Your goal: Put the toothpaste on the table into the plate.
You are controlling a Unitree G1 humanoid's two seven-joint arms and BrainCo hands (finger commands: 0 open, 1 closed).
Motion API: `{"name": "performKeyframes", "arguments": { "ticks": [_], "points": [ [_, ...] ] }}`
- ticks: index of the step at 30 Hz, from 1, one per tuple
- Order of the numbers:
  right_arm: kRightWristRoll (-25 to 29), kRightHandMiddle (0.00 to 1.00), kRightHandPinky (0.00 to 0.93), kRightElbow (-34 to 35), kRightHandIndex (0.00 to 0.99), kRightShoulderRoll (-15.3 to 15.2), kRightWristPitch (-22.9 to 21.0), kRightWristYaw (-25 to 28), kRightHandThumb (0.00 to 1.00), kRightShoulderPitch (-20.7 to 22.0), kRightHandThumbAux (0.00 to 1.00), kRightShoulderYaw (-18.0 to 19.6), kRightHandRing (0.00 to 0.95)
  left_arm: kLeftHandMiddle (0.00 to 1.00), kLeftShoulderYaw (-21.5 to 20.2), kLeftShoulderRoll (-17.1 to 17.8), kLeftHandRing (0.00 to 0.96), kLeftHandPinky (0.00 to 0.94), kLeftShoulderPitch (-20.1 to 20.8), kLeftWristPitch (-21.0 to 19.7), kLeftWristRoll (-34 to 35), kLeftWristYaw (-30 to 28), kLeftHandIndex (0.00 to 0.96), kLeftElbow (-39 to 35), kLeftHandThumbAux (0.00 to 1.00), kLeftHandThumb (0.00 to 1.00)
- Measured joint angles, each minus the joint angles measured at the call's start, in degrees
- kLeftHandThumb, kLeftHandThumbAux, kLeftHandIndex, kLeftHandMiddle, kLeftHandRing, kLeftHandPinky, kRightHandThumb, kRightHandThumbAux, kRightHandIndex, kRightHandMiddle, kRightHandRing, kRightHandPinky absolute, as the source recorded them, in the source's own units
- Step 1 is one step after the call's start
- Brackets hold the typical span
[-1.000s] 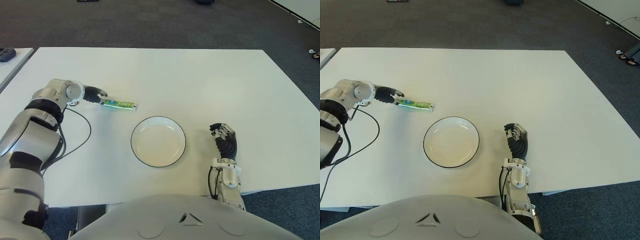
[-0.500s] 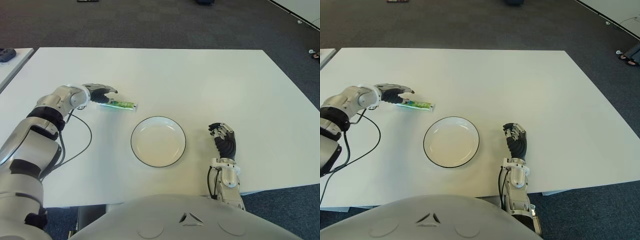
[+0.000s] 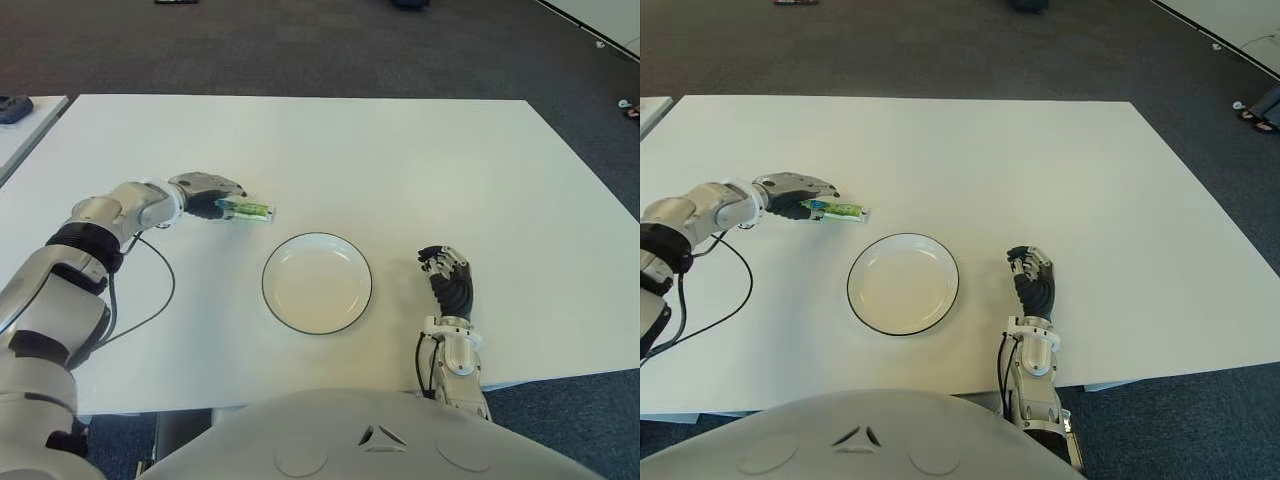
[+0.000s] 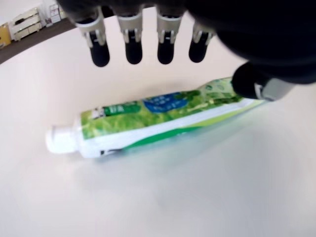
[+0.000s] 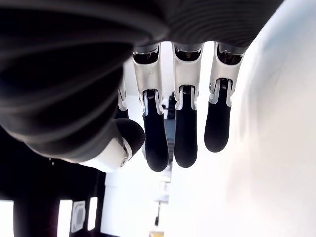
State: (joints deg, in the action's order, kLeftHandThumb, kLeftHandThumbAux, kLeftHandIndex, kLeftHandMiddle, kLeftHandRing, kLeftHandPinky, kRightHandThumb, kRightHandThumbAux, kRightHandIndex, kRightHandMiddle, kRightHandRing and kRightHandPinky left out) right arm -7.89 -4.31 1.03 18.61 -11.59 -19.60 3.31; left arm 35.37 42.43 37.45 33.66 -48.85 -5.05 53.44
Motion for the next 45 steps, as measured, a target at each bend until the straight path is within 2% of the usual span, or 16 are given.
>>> {"name": "performKeyframes", "arguments": {
  "ticks": [12,29,37,45],
  "points": [
    [-0.1,0.469,0.442,0.0,0.428,0.2,0.0,-0.3,0.708,0.0,0.733,-0.1,0.439,0.008,2.3,-0.6,0.000,0.031,-0.6,1.0,-2.8,3.7,0.000,0.6,0.195,0.545],
    [0.5,0.470,0.445,-0.4,0.428,0.1,1.4,0.2,0.710,-0.1,0.733,0.4,0.443,0.000,10.1,-7.5,0.000,0.012,0.8,-6.2,-7.7,16.5,0.000,10.3,0.215,0.484],
    [0.4,0.469,0.443,-0.4,0.428,0.1,1.5,0.0,0.711,-0.3,0.734,0.6,0.442,0.000,12.4,-10.2,0.000,0.011,2.4,-8.4,-7.8,17.2,0.000,14.7,0.226,0.472],
    [0.4,0.464,0.431,-0.4,0.428,0.1,1.5,-0.4,0.710,-0.4,0.733,0.8,0.435,0.000,12.6,-12.7,0.000,0.013,4.1,-10.6,-6.9,15.5,0.000,18.1,0.234,0.470]
  ]
}}
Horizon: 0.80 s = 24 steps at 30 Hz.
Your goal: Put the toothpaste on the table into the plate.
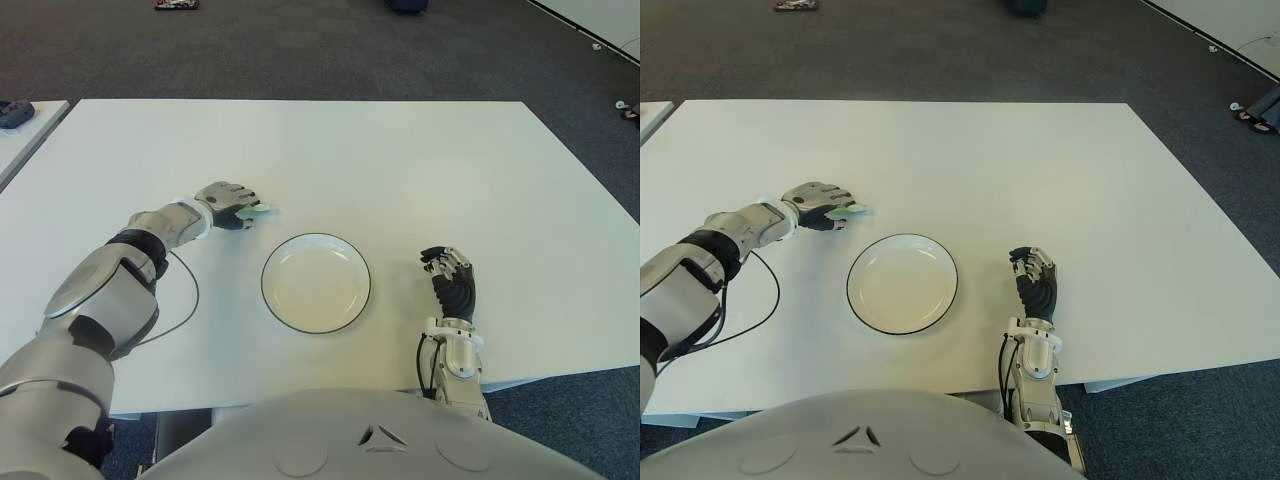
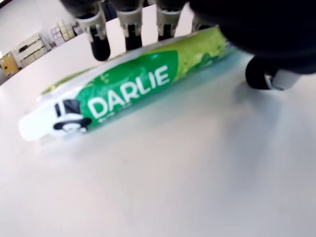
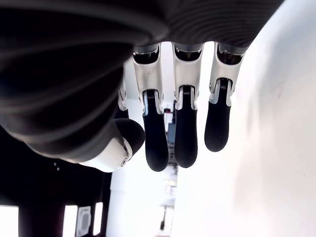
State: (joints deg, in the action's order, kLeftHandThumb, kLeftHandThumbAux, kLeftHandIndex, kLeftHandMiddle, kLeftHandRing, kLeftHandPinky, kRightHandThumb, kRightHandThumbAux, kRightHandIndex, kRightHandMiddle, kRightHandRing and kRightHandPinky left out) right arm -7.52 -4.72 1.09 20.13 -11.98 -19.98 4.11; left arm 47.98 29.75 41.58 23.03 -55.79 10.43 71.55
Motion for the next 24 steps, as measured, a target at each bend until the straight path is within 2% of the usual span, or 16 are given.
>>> {"name": "performKeyframes", "arguments": {
  "ticks": [11,24],
  "points": [
    [-0.2,0.465,0.435,0.0,0.427,0.0,0.0,-0.4,0.710,0.0,0.734,0.1,0.436,0.000,-0.8,-2.8,0.000,0.034,0.2,-2.9,3.3,-1.6,0.000,2.7,0.272,0.505],
    [-0.3,0.465,0.434,-0.1,0.428,-0.3,0.0,-0.7,0.709,0.2,0.734,0.1,0.438,0.000,-1.9,-3.3,0.000,0.100,0.0,-3.9,5.6,-2.5,0.000,3.3,0.298,0.573]
  ]
}}
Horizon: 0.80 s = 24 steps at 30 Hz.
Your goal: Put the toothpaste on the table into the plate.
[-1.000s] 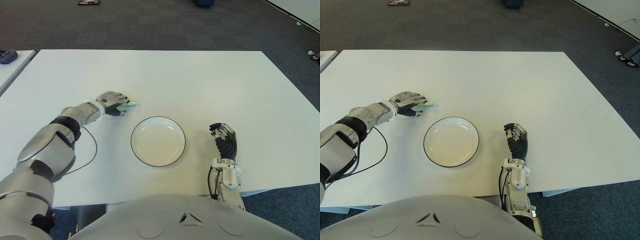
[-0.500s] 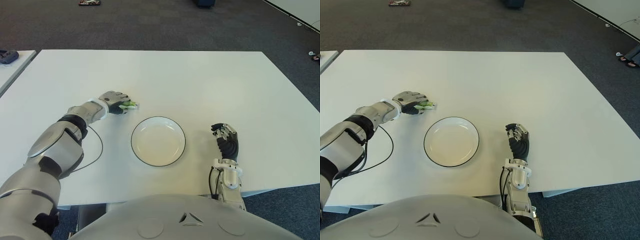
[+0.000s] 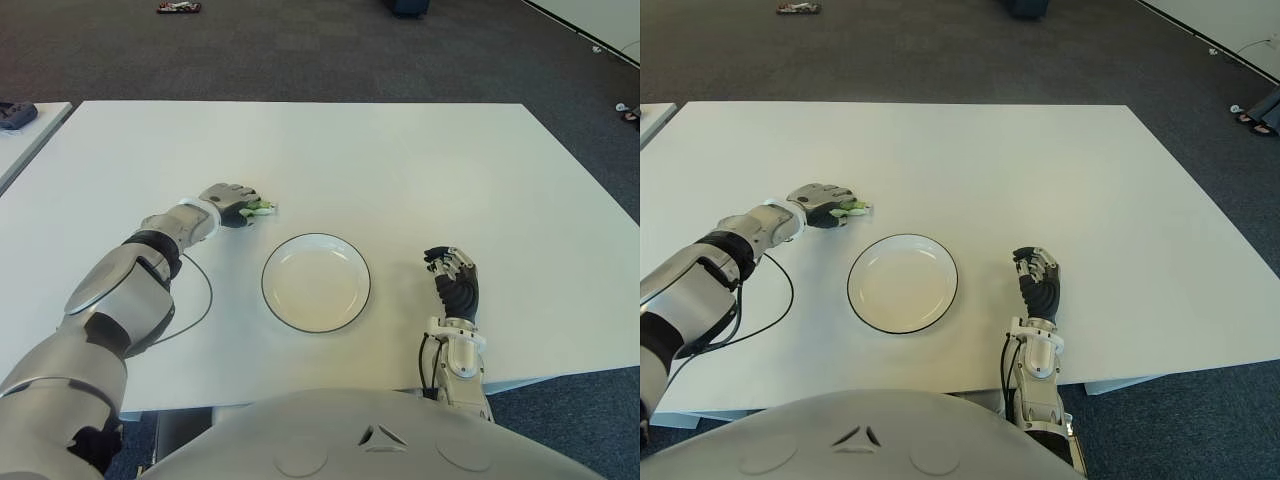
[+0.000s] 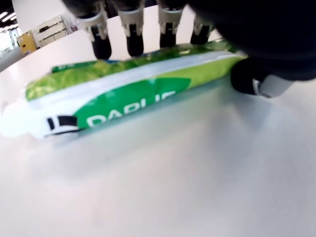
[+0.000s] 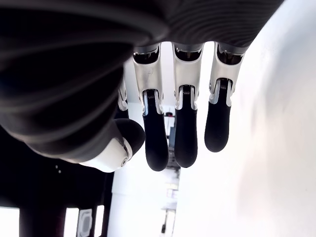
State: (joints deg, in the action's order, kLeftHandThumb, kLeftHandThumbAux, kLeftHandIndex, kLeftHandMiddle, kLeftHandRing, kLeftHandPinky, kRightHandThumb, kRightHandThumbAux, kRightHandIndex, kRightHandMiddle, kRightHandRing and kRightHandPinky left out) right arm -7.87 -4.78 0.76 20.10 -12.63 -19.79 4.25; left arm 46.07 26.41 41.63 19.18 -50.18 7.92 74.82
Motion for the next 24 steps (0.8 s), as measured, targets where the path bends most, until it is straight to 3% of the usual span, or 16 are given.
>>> {"name": "performKeyframes", "arguments": {
  "ticks": [11,24],
  "points": [
    [0.0,0.466,0.439,-0.1,0.427,0.0,0.0,-0.1,0.710,0.1,0.734,-0.1,0.436,0.000,-4.5,-0.3,0.025,0.151,-0.2,-0.3,5.2,-5.2,0.000,0.2,0.275,0.638],
    [0.1,0.471,0.437,-0.1,0.428,0.0,0.0,-0.2,0.710,0.2,0.734,0.0,0.442,0.163,-9.5,-0.4,0.221,0.265,0.1,-0.6,9.8,-10.4,0.137,0.1,0.327,0.739]
  ]
}}
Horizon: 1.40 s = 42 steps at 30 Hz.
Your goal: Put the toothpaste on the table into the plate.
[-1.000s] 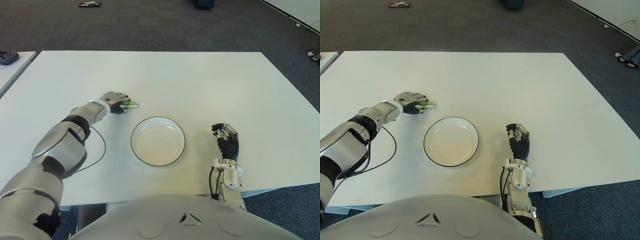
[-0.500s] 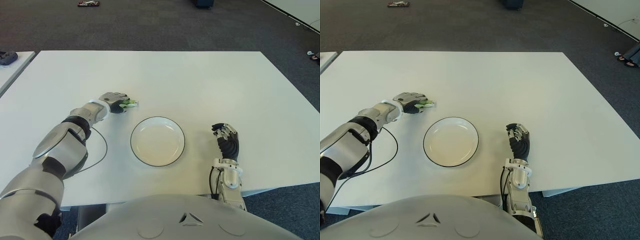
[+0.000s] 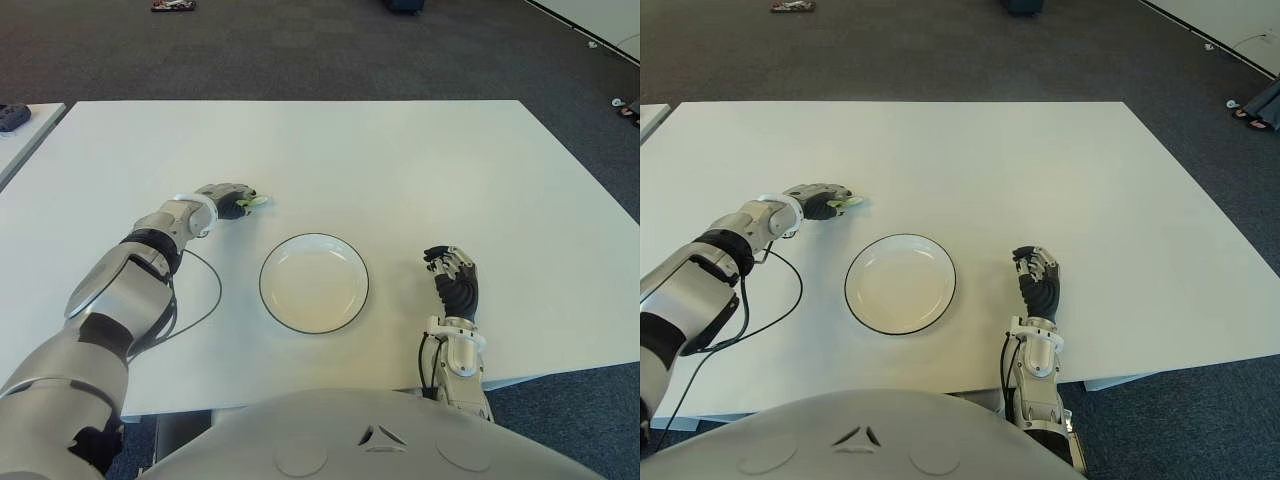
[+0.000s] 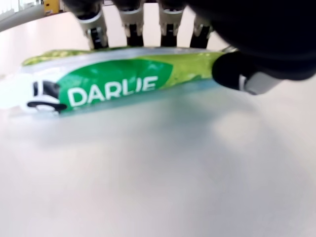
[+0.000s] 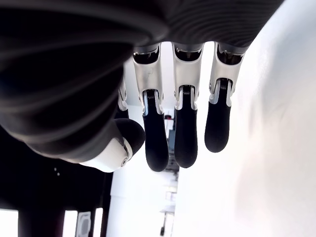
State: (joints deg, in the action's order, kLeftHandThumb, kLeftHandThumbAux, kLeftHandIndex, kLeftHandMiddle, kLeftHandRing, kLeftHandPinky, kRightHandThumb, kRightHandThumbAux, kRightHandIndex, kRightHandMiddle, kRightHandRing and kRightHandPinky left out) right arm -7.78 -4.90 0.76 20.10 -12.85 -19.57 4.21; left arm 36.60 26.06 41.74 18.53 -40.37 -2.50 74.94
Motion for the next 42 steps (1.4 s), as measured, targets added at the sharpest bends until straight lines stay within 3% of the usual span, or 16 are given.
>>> {"name": "performKeyframes", "arguments": {
  "ticks": [3,8,18,27,39,40,42],
  "points": [
    [0.0,0.471,0.433,0.0,0.428,0.0,0.0,-0.1,0.710,0.0,0.734,0.0,0.441,0.210,-0.1,0.0,0.261,0.294,0.2,-0.4,0.0,-0.1,0.175,0.0,0.349,0.728],
    [-0.1,0.469,0.427,0.0,0.427,0.0,0.0,-0.1,0.708,0.1,0.734,0.0,0.435,0.399,-0.3,0.0,0.412,0.425,0.3,-1.0,0.3,-0.2,0.303,0.0,0.397,0.730],
    [-0.6,0.469,0.424,0.2,0.427,-0.1,-0.6,-0.3,0.708,0.2,0.734,0.1,0.431,0.591,-0.4,0.0,0.611,0.598,0.3,-1.9,0.4,-0.2,0.412,-0.3,0.418,0.759],
    [-1.0,0.469,0.423,0.5,0.428,-0.1,-1.4,-0.7,0.707,0.3,0.734,0.4,0.429,0.672,-0.3,-0.1,0.678,0.657,0.4,-2.3,0.4,0.1,0.464,-0.4,0.421,0.794],
    [-1.0,0.465,0.424,1.3,0.428,-0.3,-2.0,-0.7,0.707,0.3,0.734,0.6,0.427,0.707,-0.3,-0.4,0.709,0.714,-0.2,-2.8,0.4,3.3,0.499,-0.4,0.434,0.846],
    [-1.0,0.464,0.424,1.3,0.428,-0.4,-2.1,-0.7,0.706,0.3,0.734,0.6,0.426,0.709,-0.2,-0.4,0.712,0.722,-0.2,-2.9,0.4,3.3,0.476,-0.4,0.524,0.808],
    [-1.0,0.463,0.429,1.3,0.427,-0.4,-2.2,-0.7,0.706,0.3,0.734,0.6,0.427,0.645,-0.1,-0.4,0.714,0.728,-0.2,-3.0,0.4,3.7,0.437,-0.4,0.591,0.829]
  ]
}}
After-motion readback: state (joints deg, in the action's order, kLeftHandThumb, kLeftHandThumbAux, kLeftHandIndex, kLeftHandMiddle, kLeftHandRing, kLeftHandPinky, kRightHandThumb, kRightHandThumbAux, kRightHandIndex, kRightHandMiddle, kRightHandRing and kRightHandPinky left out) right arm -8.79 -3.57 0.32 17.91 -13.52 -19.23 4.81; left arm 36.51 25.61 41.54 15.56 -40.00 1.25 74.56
